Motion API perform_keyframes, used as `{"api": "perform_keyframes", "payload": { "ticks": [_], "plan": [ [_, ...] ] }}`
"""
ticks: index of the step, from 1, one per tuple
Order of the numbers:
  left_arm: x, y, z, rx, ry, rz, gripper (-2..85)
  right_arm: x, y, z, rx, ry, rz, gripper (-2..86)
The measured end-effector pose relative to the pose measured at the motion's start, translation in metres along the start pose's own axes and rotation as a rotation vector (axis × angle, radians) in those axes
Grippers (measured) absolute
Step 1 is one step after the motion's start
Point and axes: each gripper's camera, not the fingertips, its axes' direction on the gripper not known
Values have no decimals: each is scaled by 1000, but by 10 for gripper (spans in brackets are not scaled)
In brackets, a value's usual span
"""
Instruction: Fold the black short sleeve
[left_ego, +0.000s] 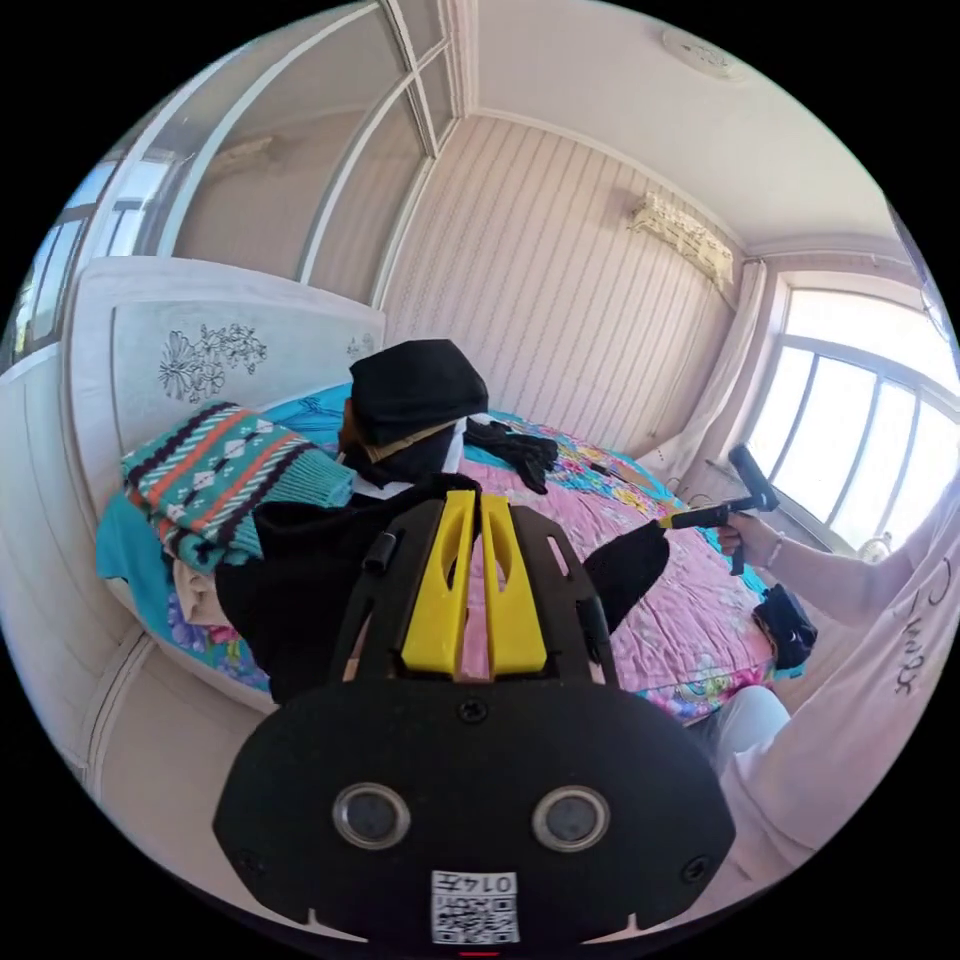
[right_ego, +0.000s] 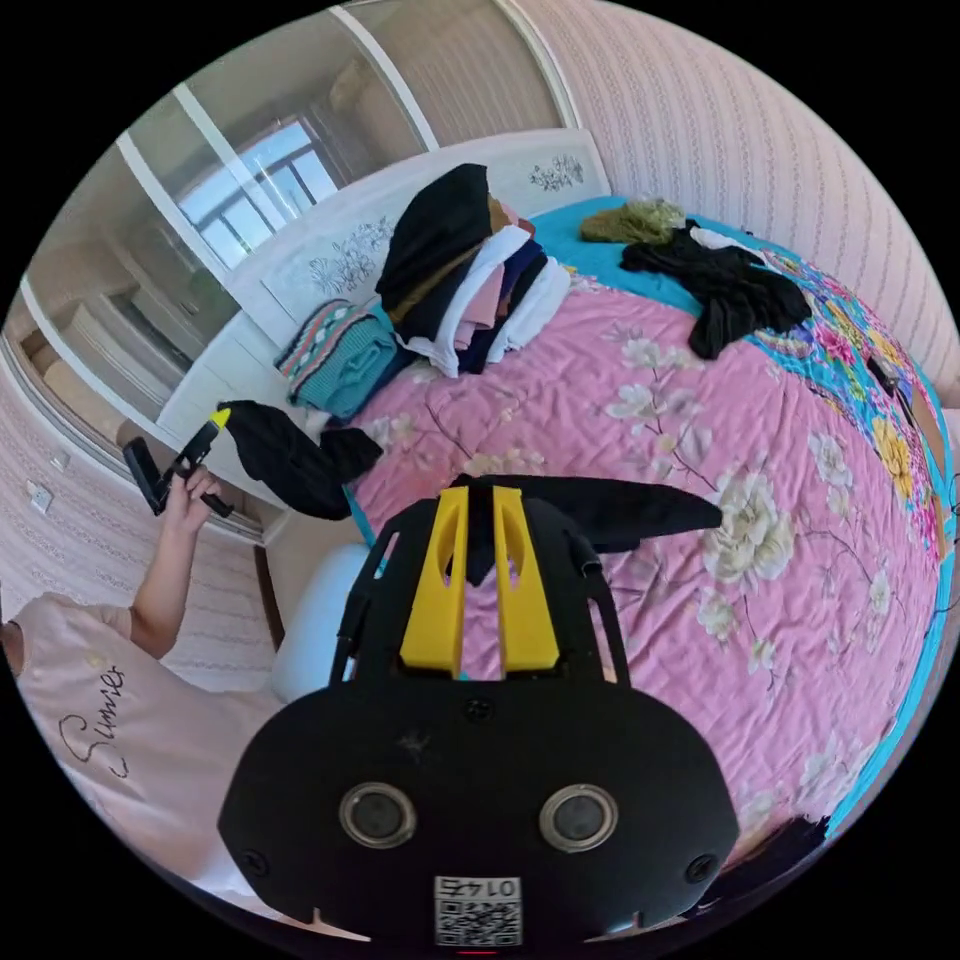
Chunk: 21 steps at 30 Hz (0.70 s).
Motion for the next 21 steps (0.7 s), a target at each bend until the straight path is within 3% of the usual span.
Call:
{"api": "perform_keyframes", "payload": {
  "ticks": [2, 6, 10, 12, 14, 17, 21],
  "plan": [
    [10, -1, 22, -26, 60, -2, -10, 0, 7, 7, 35, 47, -2, 83],
    [45, -10, 86, -68, 248, 8, -10, -32, 10, 28, 168, -43, -158, 91],
    [94, 6, 152, -255, 278, 164, -8, -20, -6, 76, 63, -183, -41, 95],
    [98, 30, 174, -428, 299, 114, -8, -9, -12, 100, 23, -242, 34, 109],
    [93, 44, 162, -424, 352, 77, -7, -20, -15, 117, -9, -246, -26, 137],
    [78, 54, 126, -387, 228, 41, 0, -53, -19, 163, -187, -208, -165, 198],
    [24, 67, 120, -421, -225, -49, 85, -86, -12, 229, -417, -48, -274, 231]
  ]
}}
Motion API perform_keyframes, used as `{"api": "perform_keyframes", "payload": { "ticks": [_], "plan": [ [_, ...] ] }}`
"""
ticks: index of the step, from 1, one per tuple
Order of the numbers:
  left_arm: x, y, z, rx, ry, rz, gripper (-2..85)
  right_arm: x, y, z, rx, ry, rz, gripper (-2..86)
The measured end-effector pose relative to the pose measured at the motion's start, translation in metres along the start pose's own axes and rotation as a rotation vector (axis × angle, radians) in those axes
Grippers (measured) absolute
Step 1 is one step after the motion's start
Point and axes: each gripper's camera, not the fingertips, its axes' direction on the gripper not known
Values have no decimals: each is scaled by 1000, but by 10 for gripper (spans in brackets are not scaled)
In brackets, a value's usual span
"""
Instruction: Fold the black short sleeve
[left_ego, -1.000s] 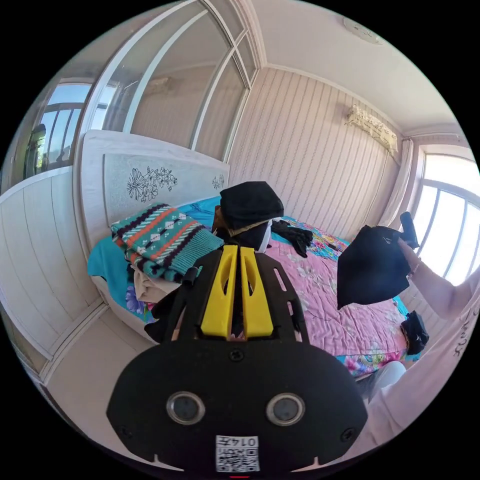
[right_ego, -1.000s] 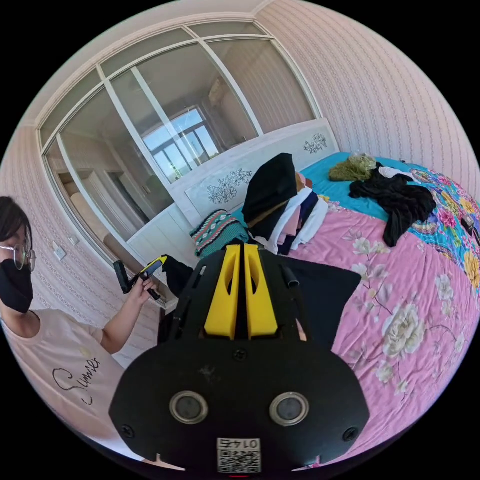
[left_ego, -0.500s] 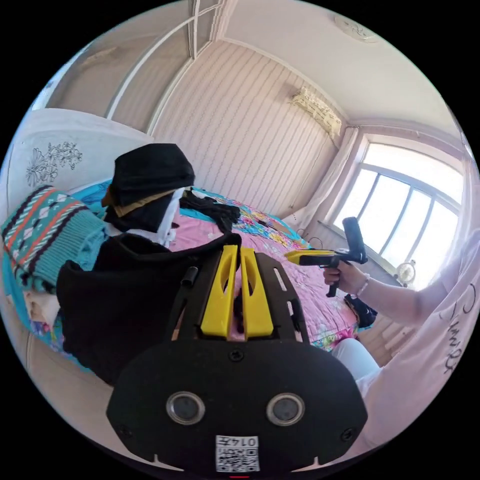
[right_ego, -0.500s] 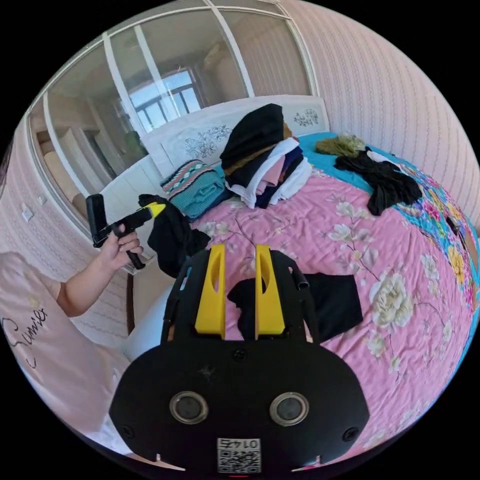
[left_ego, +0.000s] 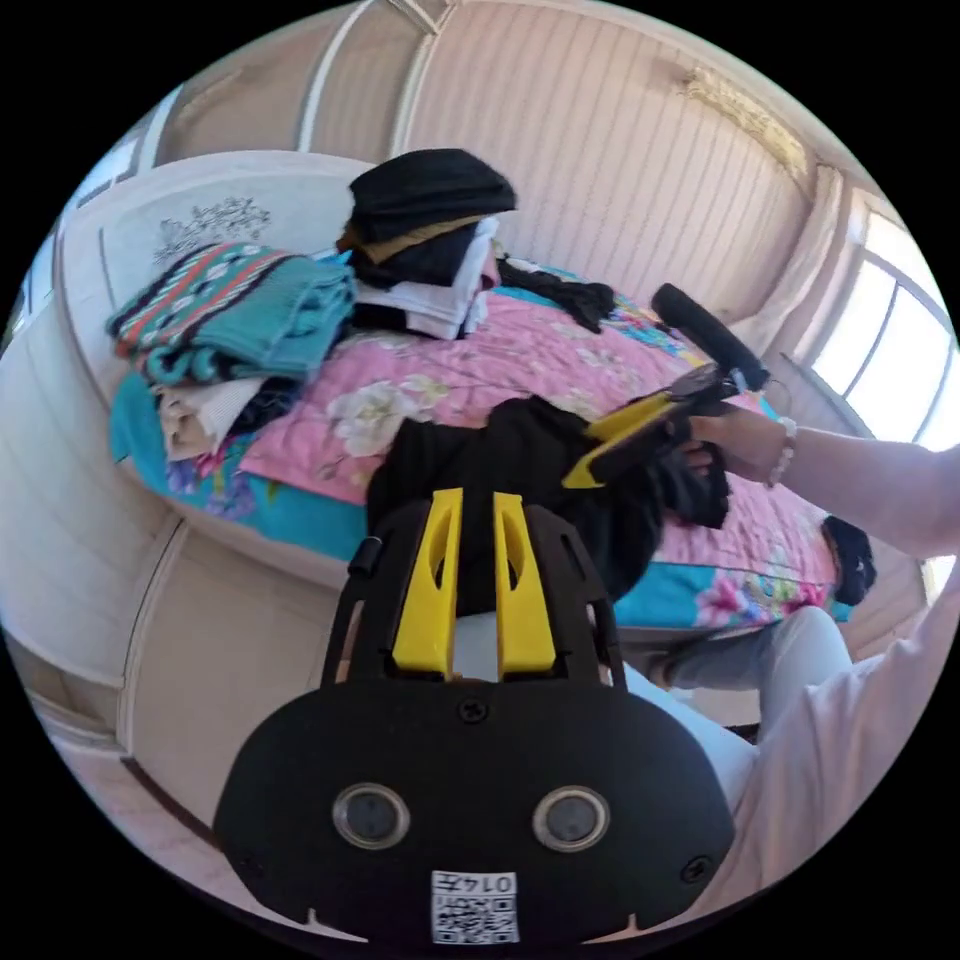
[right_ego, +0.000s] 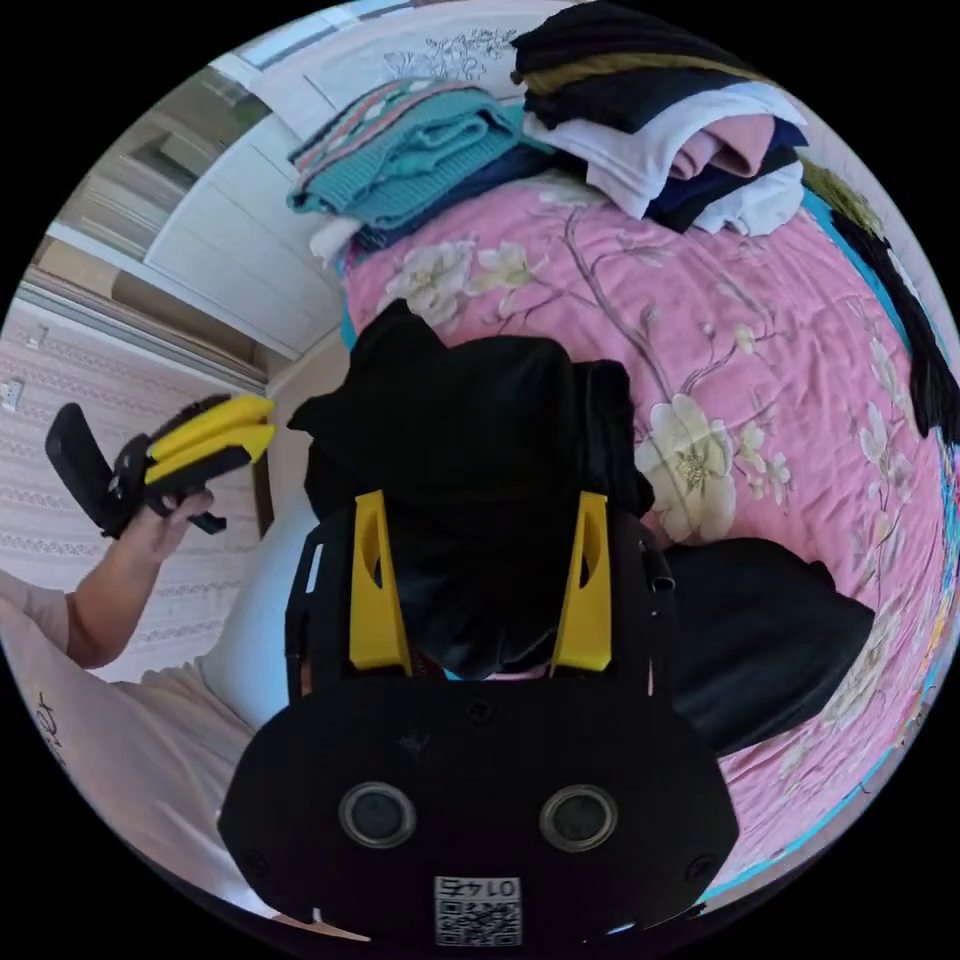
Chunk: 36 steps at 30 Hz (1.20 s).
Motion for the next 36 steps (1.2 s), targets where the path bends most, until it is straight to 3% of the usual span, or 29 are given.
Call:
{"api": "perform_keyframes", "payload": {
  "ticks": [2, 5, 7, 10, 13, 18, 20, 23, 26, 29, 31, 34, 36],
  "plan": [
    [-22, -3, 24, -89, -52, -139, 115, -10, -2, 20, -72, 129, -31, 205],
    [-28, -11, 66, -218, 113, -190, 92, -33, 3, 29, -116, 288, -125, 132],
    [-20, -17, 81, -274, 201, -183, 62, -43, 5, 25, -147, 283, -192, 83],
    [-5, -28, 77, -255, 155, -128, 42, -52, 6, 4, -166, 223, -245, 60],
    [-4, -39, 40, -71, 193, -150, 39, -66, -1, -48, -29, 101, -299, 55],
    [-16, -92, -69, 375, 5, -104, 38, -115, -44, -179, 333, 105, -487, 60],
    [-22, -115, -95, 479, -82, -86, 40, -125, -63, -221, 433, 92, -491, 71],
    [-44, -153, -101, 475, -177, -143, 48, -121, -103, -259, 474, 93, -400, 111],
    [-70, -169, -69, 337, -314, -211, 60, -96, -118, -253, 316, 113, -259, 135],
    [-85, -158, -31, 108, -254, -250, 66, -61, -59, -245, 319, -17, -212, 137],
    [-73, -137, -23, 120, -198, -201, 66, -36, 3, -243, 350, -32, -192, 133],
    [-28, -104, -10, 110, -91, -80, 64, 16, 131, -236, 362, 95, -59, 126],
    [20, -88, 10, 66, 23, -11, 64, 57, 236, -232, 312, 176, 182, 118]
  ]
}}
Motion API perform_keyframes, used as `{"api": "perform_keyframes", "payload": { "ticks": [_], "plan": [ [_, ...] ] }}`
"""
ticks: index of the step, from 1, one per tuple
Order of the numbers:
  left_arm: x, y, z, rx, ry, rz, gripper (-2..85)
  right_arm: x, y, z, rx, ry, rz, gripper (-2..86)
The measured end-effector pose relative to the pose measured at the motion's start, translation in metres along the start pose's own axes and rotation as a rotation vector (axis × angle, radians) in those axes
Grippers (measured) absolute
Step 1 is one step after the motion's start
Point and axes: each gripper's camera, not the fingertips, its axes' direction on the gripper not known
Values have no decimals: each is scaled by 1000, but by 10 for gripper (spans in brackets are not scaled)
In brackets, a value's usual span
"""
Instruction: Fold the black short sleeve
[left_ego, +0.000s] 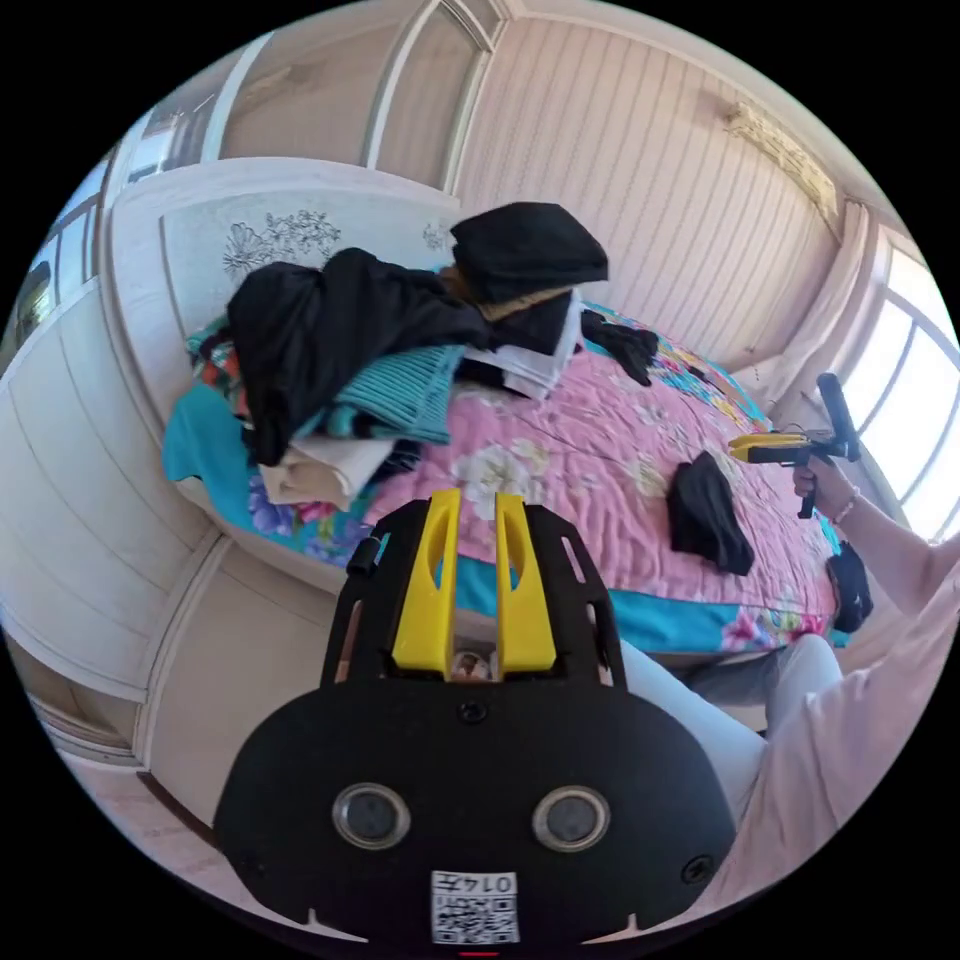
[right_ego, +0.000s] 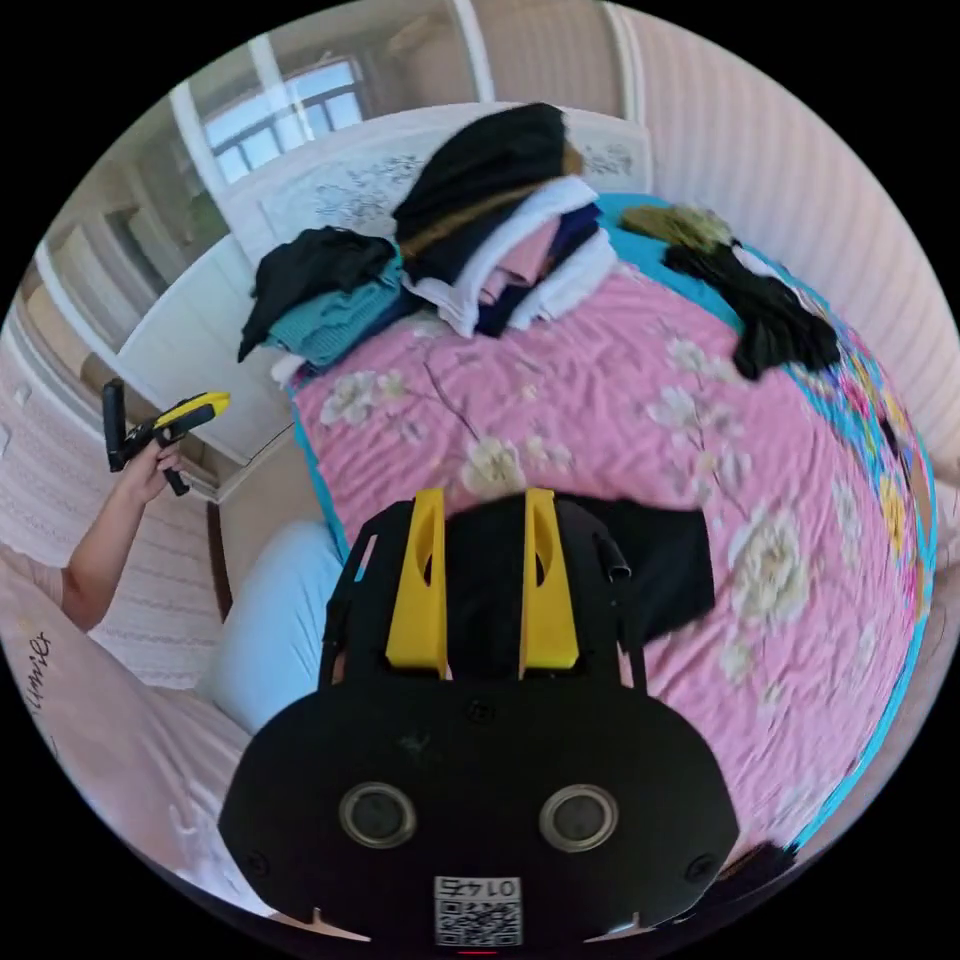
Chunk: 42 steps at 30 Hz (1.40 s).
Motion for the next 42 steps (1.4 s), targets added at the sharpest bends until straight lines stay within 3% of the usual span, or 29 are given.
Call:
{"api": "perform_keyframes", "payload": {
  "ticks": [3, 6, 11, 15, 20, 24, 27, 31, 34, 39, 42],
  "plan": [
    [67, 9, 43, -73, 214, 46, 64, 41, 99, -20, -71, -7, 249, 123],
    [136, 4, 99, -177, 355, 99, 72, 46, 161, -33, -84, 8, 359, 138],
    [213, -23, 167, -276, 360, 101, 96, 42, 190, -52, -26, -51, 385, 130],
    [240, -51, 202, -429, 390, 66, 44, 64, 193, -74, -24, -183, 445, 27],
    [292, -89, 161, -245, 490, 207, 20, 75, 226, -157, 143, -230, 429, 19],
    [396, -95, 127, -136, 766, 472, -1, 84, 286, -218, 178, -224, 476, 49],
    [483, -74, 130, -216, 924, 663, 6, 95, 339, -257, 230, -200, 576, 93],
    [539, -38, 151, -390, 953, 768, 24, 110, 398, -292, 279, -155, 734, 131],
    [529, -29, 149, -378, 917, 720, 39, 121, 428, -313, 286, -138, 819, 135],
    [485, -29, 167, -397, 608, 553, 64, 145, 440, -343, 240, 1, 872, 136],
    [482, -28, 181, -430, 566, 462, 89, 159, 429, -351, 168, 150, 848, 136]
  ]
}}
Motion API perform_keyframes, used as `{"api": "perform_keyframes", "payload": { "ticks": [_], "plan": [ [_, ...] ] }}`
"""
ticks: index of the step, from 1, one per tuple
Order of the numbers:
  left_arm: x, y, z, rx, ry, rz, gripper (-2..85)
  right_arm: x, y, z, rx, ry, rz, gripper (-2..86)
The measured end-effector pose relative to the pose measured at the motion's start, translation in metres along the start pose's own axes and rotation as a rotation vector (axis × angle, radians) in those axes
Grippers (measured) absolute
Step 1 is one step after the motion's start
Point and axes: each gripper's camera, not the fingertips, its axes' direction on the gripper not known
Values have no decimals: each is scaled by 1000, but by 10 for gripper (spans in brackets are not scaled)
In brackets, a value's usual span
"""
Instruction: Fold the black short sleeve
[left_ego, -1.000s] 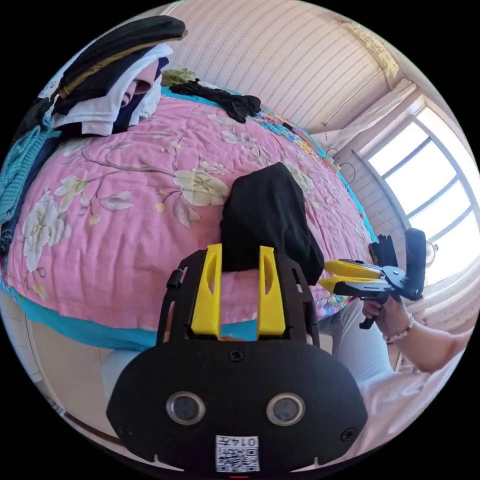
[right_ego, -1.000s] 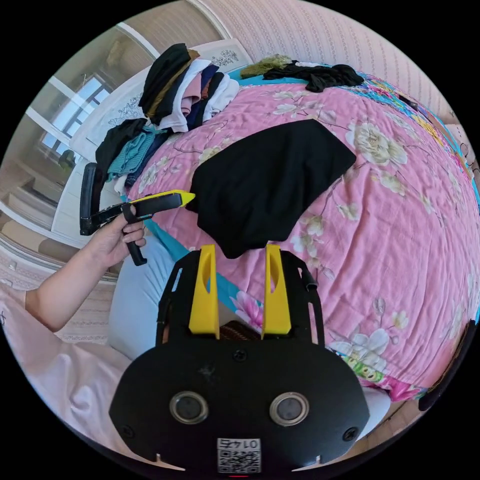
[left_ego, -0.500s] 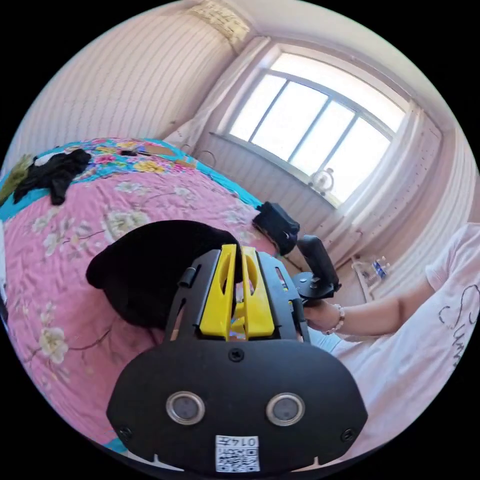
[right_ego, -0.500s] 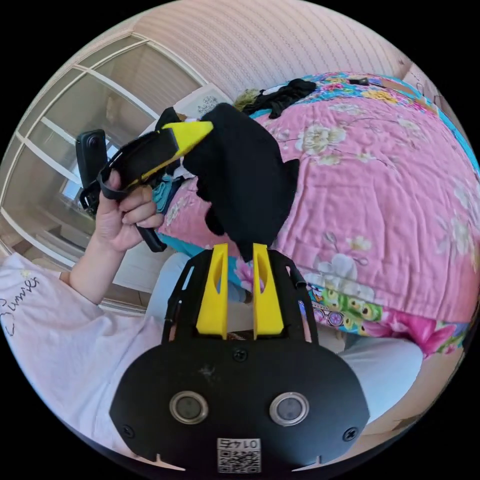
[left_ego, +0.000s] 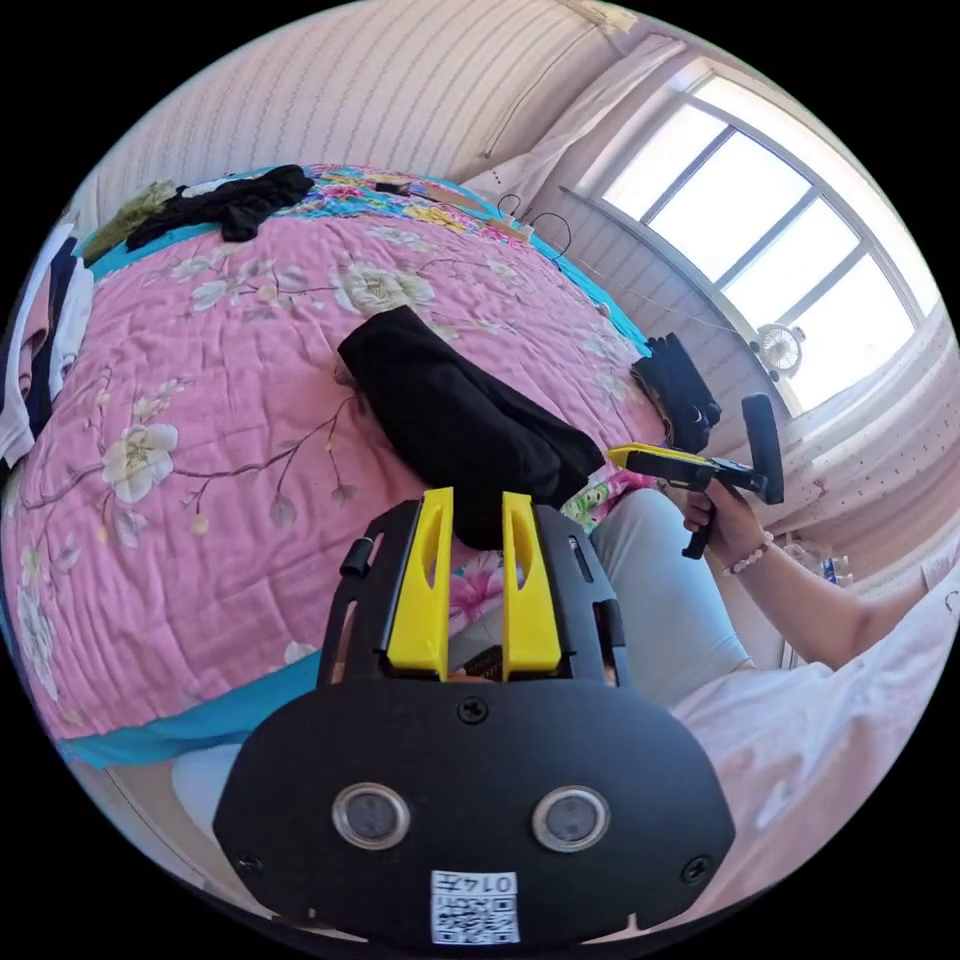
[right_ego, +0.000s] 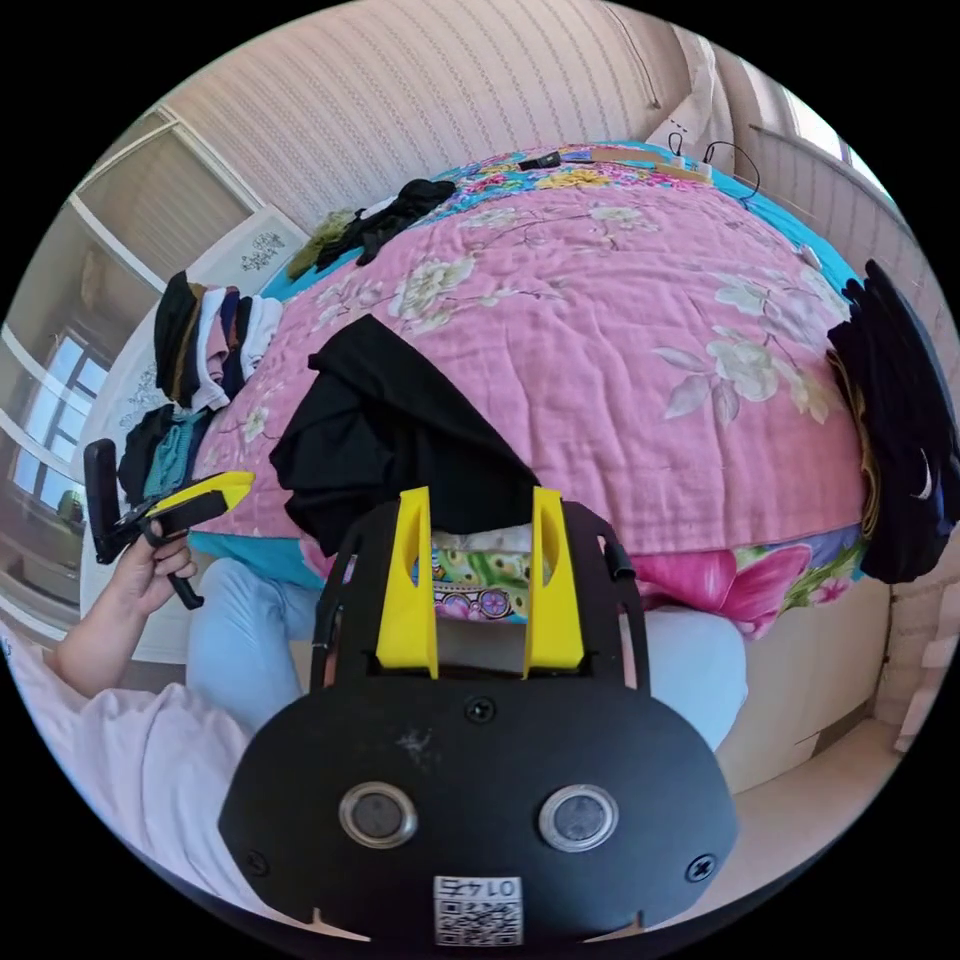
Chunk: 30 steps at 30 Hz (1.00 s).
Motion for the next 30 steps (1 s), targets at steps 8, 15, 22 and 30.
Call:
{"api": "perform_keyframes", "payload": {
  "ticks": [8, 15, 22, 30],
  "plan": [
    [30, -42, 47, -71, 26, 18, 21, 22, -27, -13, -161, -12, 82, 24],
    [52, -77, -20, 102, 56, 120, -6, 53, -6, -127, 6, -175, 102, 10],
    [98, -132, -25, 150, 209, 273, 14, 77, 20, -156, -61, -97, 184, 29],
    [106, -105, -7, 38, 103, 256, 60, 76, 35, -199, 20, -43, 279, 86]
  ]
}}
